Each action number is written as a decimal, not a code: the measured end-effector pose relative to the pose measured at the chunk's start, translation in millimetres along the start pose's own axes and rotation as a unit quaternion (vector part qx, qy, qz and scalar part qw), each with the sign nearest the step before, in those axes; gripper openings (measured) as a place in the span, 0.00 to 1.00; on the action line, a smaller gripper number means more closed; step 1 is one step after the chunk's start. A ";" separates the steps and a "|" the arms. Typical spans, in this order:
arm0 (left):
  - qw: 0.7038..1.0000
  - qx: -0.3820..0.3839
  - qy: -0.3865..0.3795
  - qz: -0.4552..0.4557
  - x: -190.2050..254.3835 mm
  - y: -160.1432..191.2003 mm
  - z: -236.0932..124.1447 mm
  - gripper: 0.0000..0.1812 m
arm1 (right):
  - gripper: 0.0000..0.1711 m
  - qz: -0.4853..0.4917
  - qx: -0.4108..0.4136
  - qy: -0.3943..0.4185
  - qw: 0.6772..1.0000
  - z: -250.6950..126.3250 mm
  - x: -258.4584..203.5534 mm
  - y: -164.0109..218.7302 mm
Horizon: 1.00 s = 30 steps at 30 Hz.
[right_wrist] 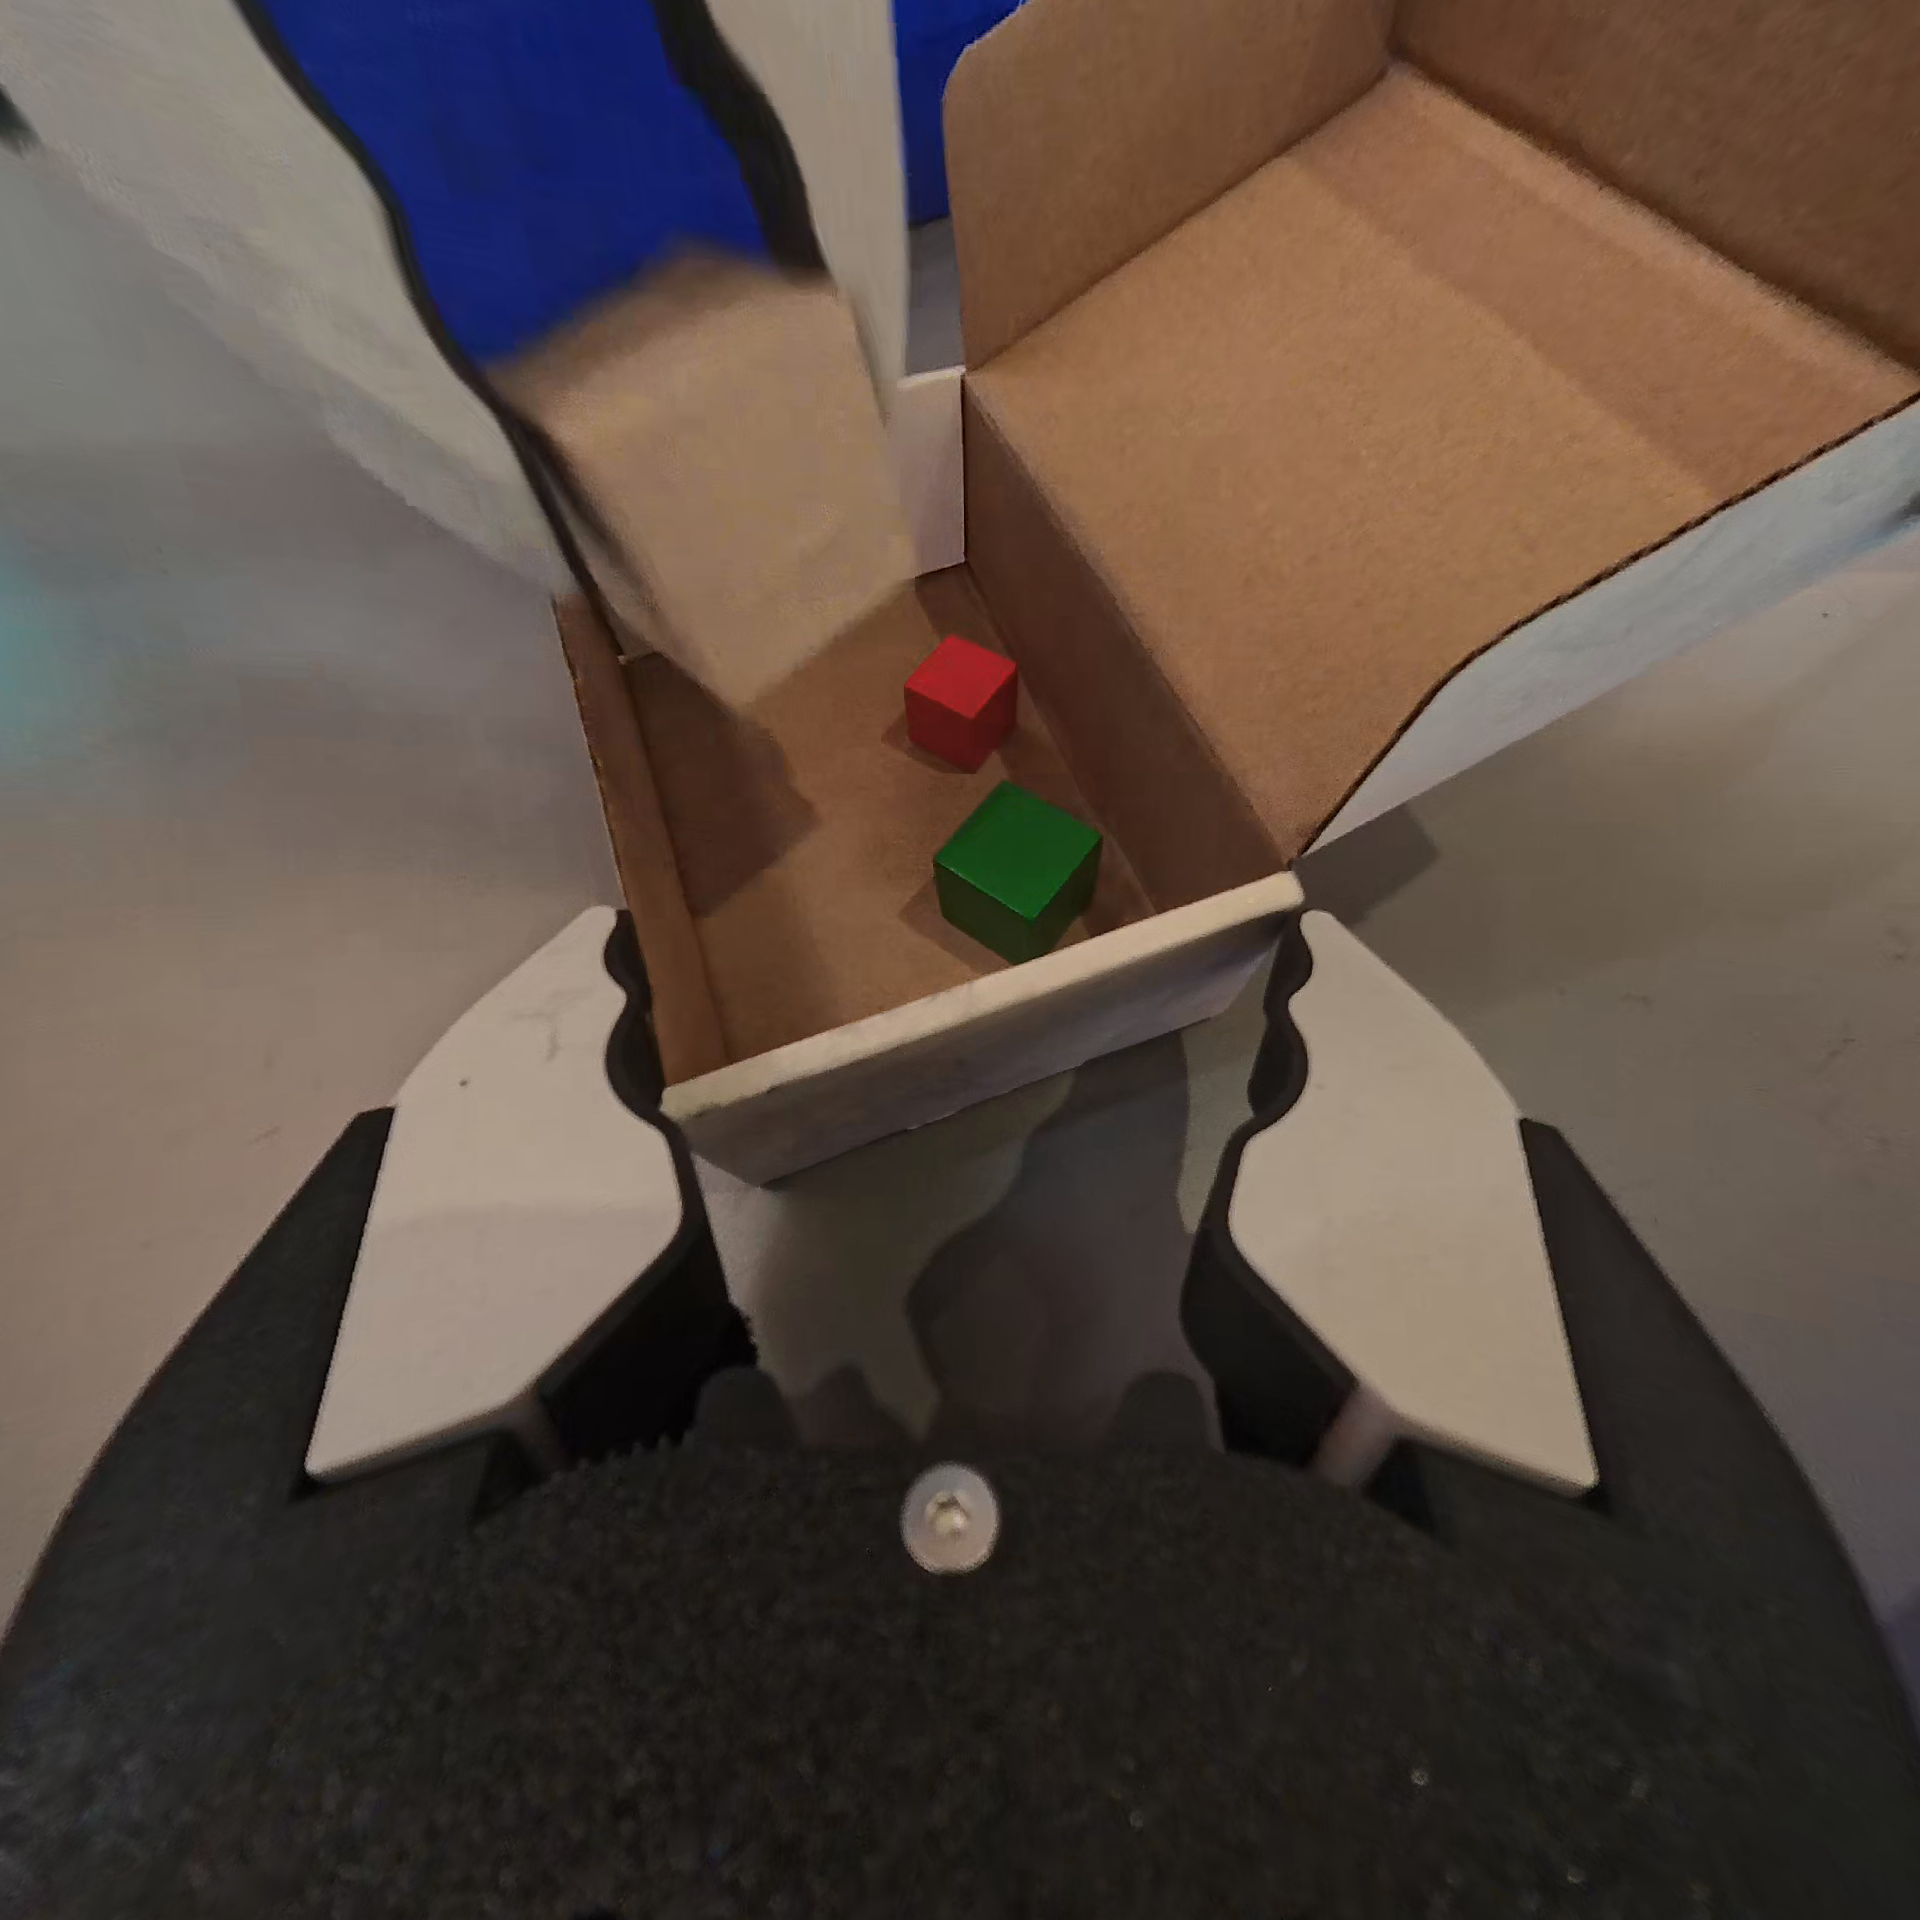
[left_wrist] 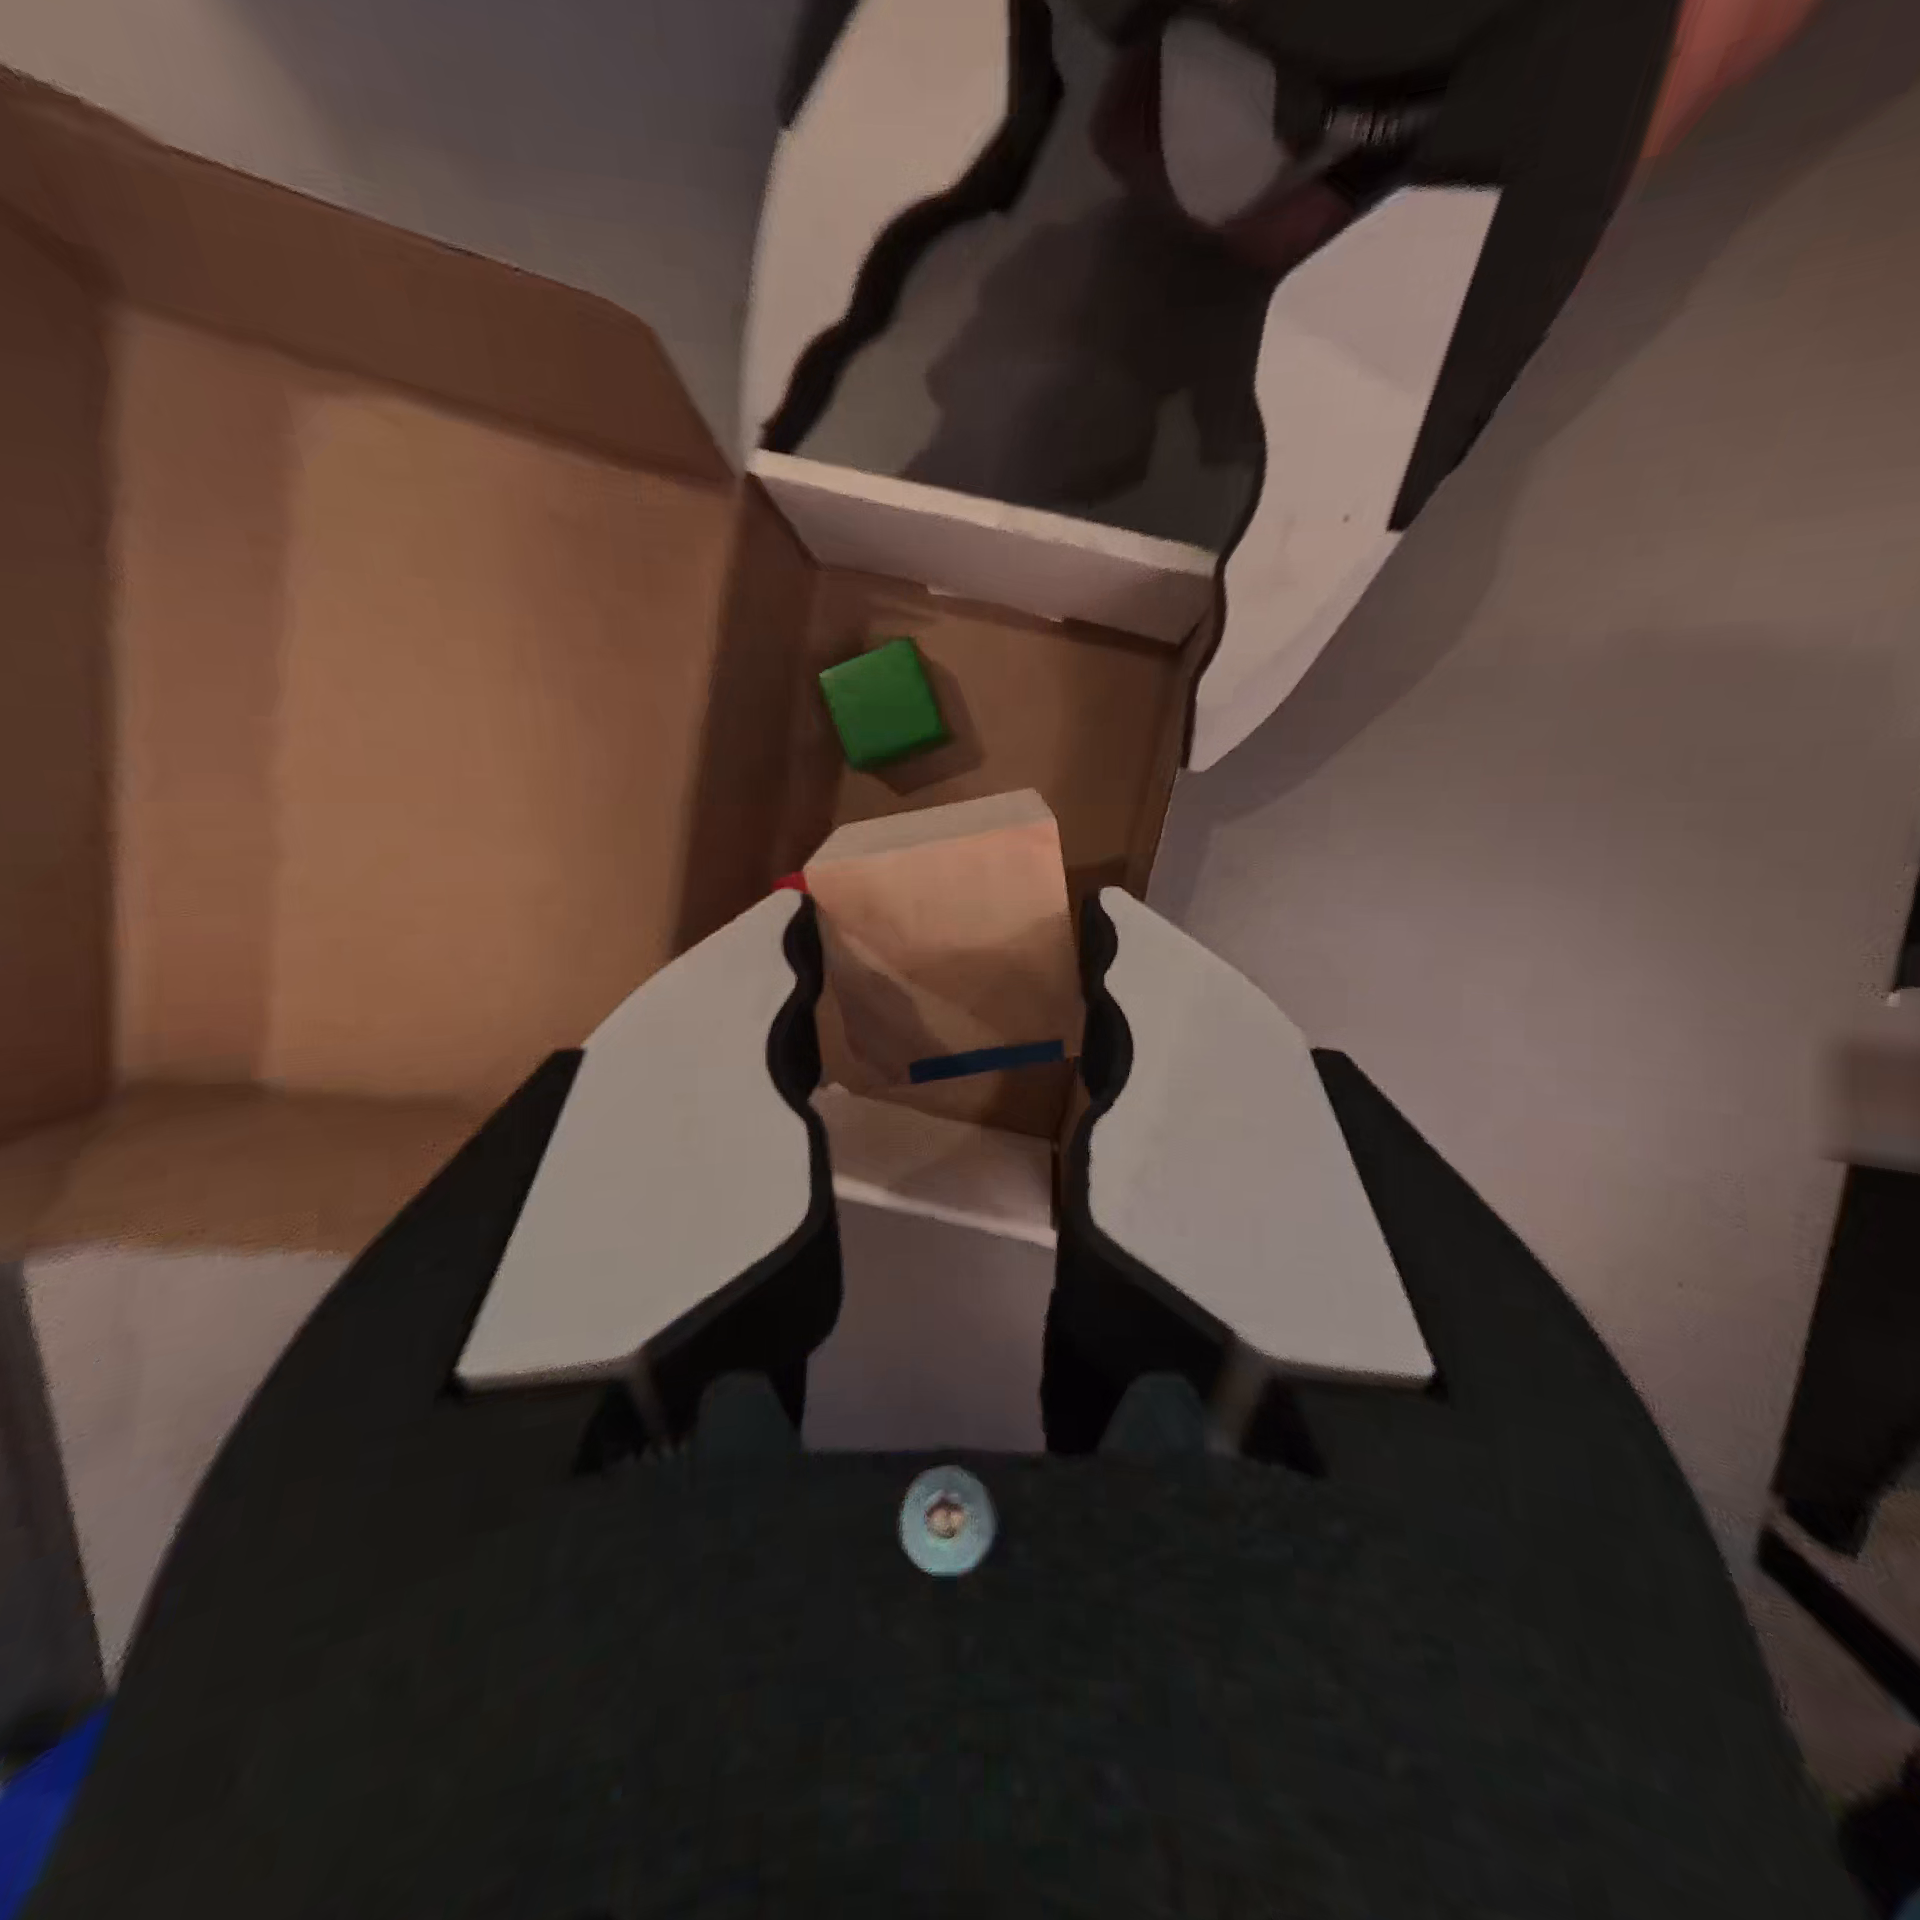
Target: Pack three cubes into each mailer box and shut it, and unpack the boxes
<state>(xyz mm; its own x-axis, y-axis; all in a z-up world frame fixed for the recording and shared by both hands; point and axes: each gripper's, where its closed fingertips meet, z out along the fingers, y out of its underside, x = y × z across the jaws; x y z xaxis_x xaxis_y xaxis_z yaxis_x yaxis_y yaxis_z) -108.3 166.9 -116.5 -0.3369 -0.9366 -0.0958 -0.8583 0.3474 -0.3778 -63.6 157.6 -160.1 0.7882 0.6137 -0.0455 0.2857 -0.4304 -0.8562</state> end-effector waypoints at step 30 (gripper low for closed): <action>0.910 0.368 -0.114 -0.155 21.3 16.0 -110.8 0.37 | 0.65 0.003 -0.001 -0.006 1.000 0.2 -0.3 0.3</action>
<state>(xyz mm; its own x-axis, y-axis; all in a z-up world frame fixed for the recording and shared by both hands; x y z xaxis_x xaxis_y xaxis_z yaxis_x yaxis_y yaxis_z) -172.1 157.5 -22.6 0.0384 -0.9986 -0.0370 -0.3792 0.0197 -0.9251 -63.9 157.4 -160.5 0.7835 0.6189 -0.0564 0.2823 -0.4353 -0.8549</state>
